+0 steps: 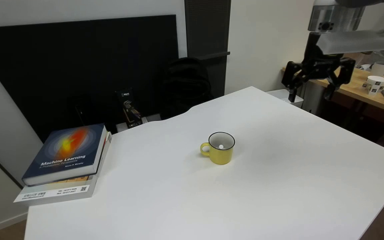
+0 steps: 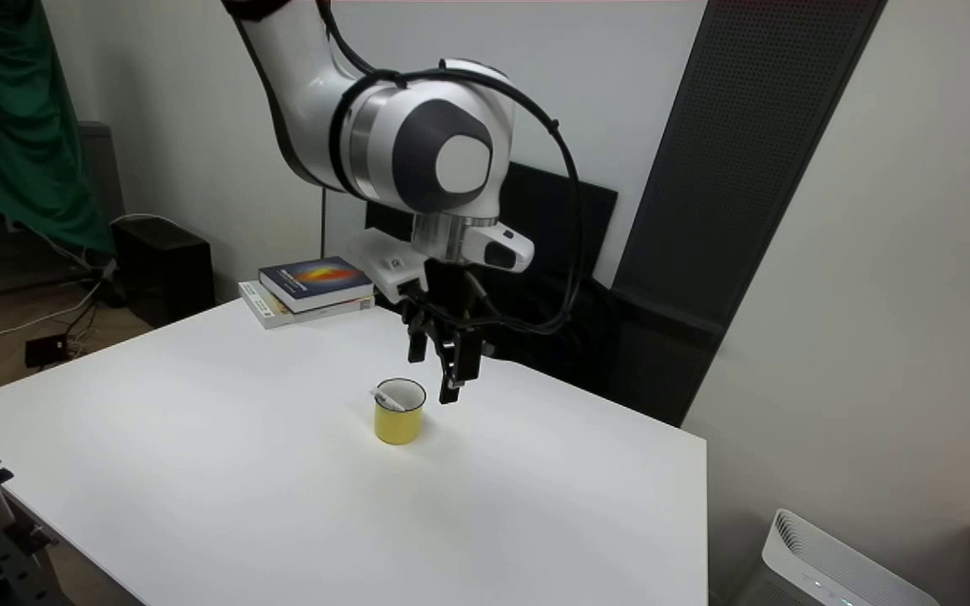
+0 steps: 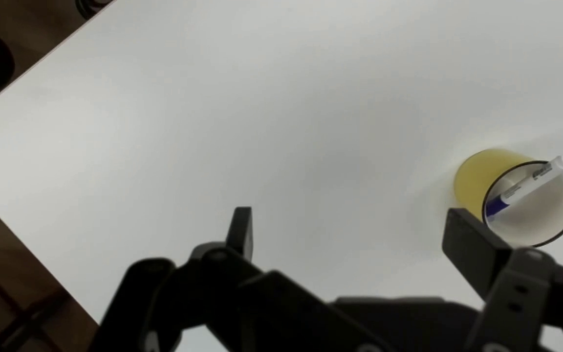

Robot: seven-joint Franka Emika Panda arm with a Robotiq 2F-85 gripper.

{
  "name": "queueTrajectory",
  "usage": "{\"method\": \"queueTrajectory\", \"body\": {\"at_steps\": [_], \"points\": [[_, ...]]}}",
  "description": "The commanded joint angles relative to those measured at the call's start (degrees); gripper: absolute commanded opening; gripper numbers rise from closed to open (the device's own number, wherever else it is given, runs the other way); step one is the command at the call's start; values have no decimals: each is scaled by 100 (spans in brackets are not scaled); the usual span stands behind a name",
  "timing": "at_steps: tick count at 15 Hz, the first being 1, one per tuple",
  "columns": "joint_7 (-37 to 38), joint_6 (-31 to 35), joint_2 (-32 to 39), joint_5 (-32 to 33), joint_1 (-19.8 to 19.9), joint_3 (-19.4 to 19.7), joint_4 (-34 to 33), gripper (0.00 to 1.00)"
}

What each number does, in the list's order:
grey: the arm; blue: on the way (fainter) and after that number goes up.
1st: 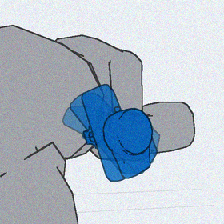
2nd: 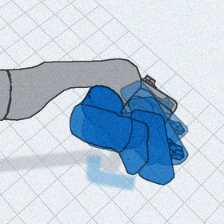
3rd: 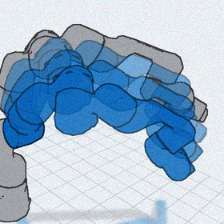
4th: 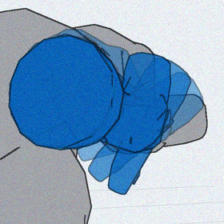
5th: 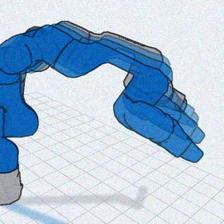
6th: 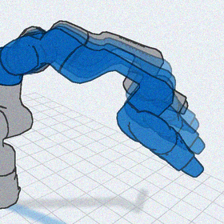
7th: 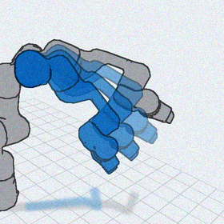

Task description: Take the marker out of the cup and put it on the table

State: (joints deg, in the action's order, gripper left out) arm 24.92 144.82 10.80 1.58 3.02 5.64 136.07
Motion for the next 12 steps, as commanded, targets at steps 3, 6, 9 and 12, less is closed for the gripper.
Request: {"method": "queueTrajectory", "body": {"at_steps": [3,6,9,12], "points": [[875,-479,967,166,-484,108,-1215,100],[1008,-722,1349,130,-681,121,-1720,100],[1054,-961,1659,93,-822,112,-2188,100],[1040,-1141,1890,54,-915,92,-2573,100]]}}
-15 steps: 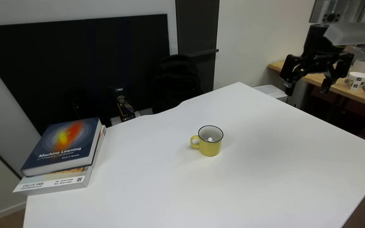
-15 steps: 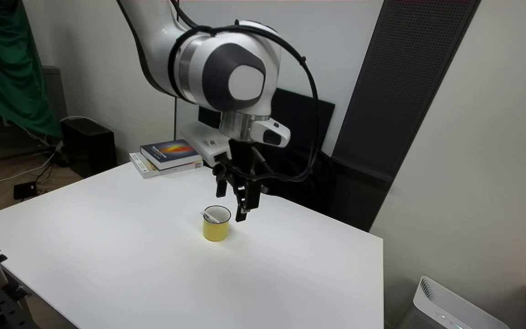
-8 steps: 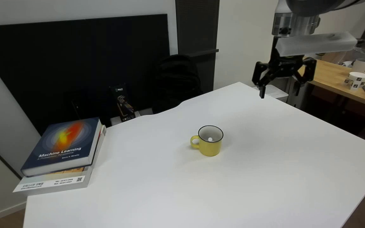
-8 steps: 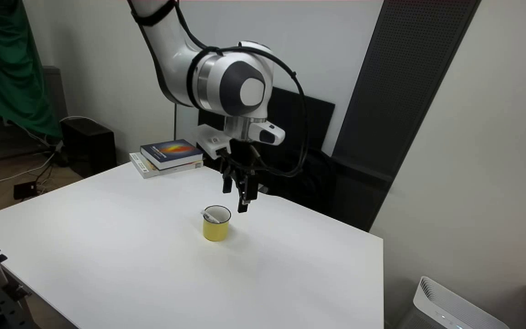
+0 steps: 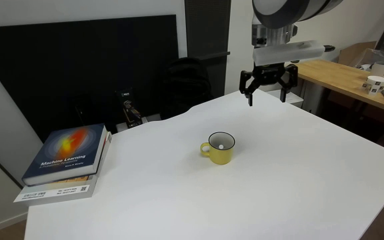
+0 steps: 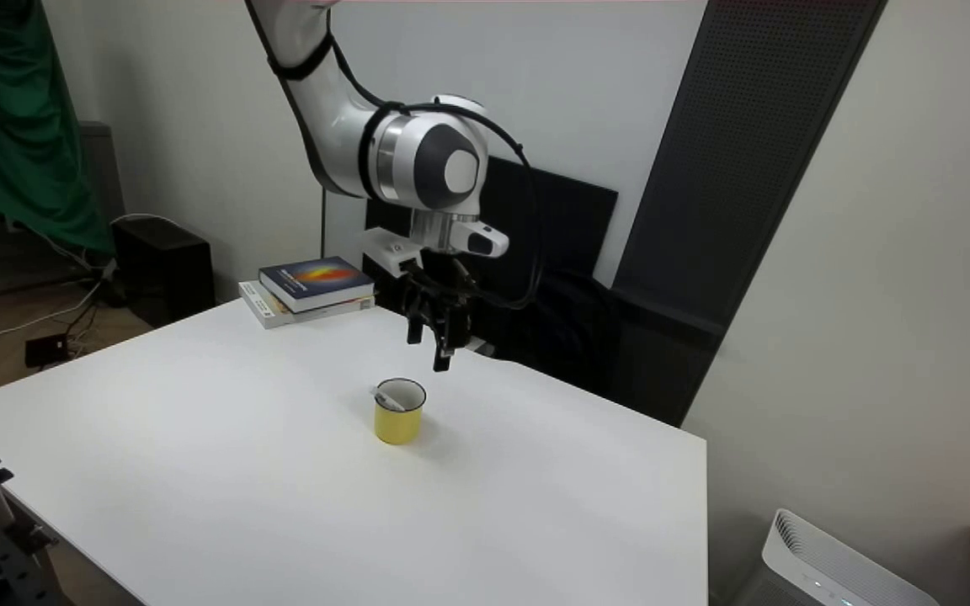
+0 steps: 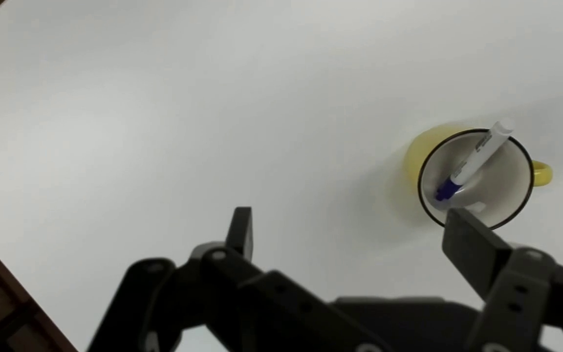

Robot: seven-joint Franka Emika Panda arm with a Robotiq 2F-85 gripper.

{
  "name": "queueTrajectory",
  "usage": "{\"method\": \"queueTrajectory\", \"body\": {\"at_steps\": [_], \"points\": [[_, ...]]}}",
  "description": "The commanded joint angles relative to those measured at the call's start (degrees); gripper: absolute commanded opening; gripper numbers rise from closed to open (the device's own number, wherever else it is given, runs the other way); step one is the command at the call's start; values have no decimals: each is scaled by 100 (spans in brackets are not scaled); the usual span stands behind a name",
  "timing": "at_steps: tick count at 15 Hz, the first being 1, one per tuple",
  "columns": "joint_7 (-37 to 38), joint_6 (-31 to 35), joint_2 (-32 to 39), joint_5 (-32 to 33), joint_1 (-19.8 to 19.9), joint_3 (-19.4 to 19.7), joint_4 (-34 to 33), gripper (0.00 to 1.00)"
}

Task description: Take the marker out of the cup and put it on the table

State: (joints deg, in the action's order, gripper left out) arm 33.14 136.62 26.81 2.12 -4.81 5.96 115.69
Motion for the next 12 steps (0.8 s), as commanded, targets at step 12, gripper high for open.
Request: {"method": "queueTrajectory", "body": {"at_steps": [12], "points": [[1,-527,728,-489,-248,-218,-1270,100]]}}
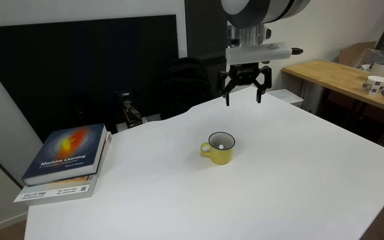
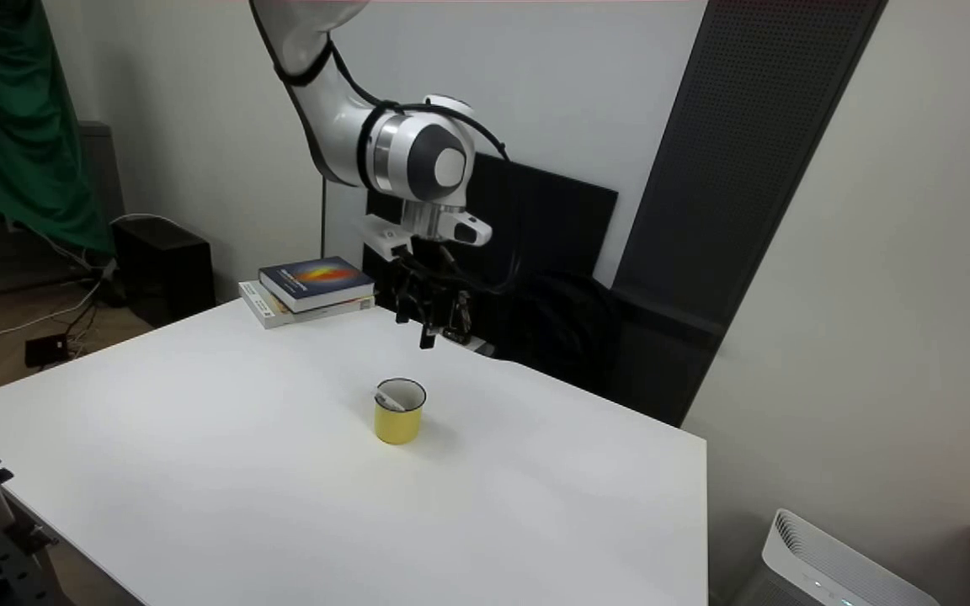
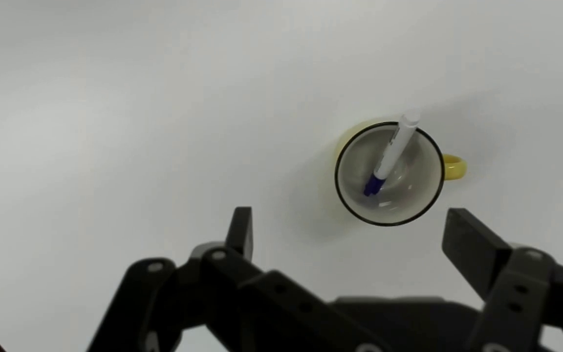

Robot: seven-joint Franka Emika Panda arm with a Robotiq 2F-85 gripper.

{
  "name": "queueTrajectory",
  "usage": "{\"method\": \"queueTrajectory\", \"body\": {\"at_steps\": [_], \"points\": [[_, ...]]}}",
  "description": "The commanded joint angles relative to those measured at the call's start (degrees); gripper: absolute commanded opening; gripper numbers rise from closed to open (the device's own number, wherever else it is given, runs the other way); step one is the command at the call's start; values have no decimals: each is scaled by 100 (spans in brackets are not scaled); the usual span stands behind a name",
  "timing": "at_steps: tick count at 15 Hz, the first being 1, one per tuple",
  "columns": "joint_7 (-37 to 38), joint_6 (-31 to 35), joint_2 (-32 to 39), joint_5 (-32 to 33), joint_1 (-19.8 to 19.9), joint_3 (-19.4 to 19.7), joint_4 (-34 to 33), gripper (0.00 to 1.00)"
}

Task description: Take the marker out of the cup and put it on the table

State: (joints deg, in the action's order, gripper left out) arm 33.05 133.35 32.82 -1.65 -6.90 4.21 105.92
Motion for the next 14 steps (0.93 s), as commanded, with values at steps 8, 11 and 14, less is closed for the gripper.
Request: {"method": "queueTrajectory", "body": {"at_steps": [8,11,14], "points": [[-444,257,43,-427,-16,-291,-63,100],[-747,575,10,-658,25,-410,45,100],[-1022,761,39,-844,61,-503,125,100]]}}
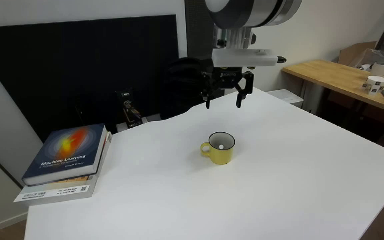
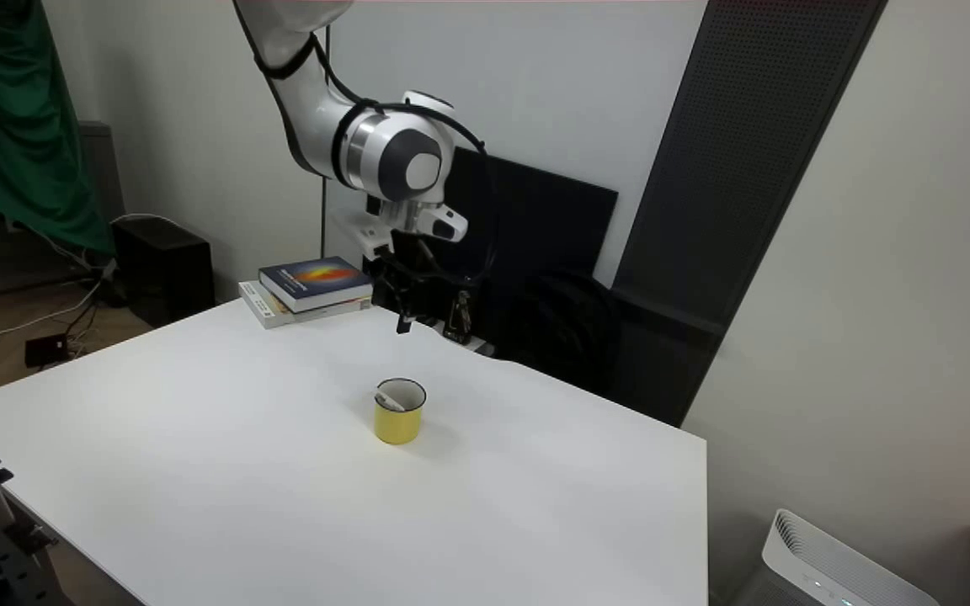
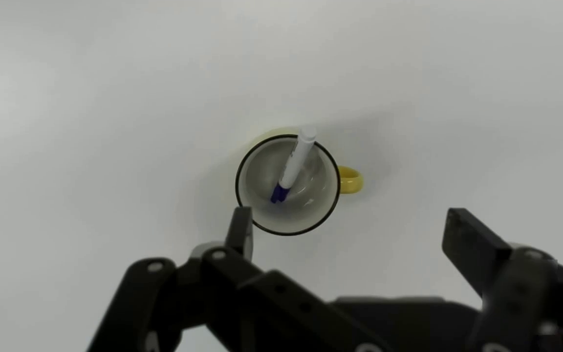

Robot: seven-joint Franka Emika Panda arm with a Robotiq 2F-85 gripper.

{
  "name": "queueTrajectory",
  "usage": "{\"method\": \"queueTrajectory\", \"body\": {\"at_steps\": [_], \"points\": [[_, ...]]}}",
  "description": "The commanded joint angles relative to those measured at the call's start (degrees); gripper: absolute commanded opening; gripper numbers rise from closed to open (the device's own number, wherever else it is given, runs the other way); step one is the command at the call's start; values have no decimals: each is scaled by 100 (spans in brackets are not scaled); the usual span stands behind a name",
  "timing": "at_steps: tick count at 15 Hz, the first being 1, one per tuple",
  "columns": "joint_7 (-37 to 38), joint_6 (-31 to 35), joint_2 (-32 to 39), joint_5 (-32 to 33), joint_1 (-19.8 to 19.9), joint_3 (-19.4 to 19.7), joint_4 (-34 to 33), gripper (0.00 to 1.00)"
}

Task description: Take the marker out of the cup and put it on the table

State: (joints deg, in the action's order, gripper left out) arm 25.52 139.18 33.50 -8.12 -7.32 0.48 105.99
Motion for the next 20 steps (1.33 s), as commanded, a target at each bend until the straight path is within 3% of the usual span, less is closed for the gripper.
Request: {"method": "queueTrajectory", "body": {"at_steps": [1,13,20], "points": [[-347,174,-13,-213,107,-146,133,100],[-337,67,20,-119,16,-68,126,100],[-339,62,450,-79,49,36,37,100]]}}
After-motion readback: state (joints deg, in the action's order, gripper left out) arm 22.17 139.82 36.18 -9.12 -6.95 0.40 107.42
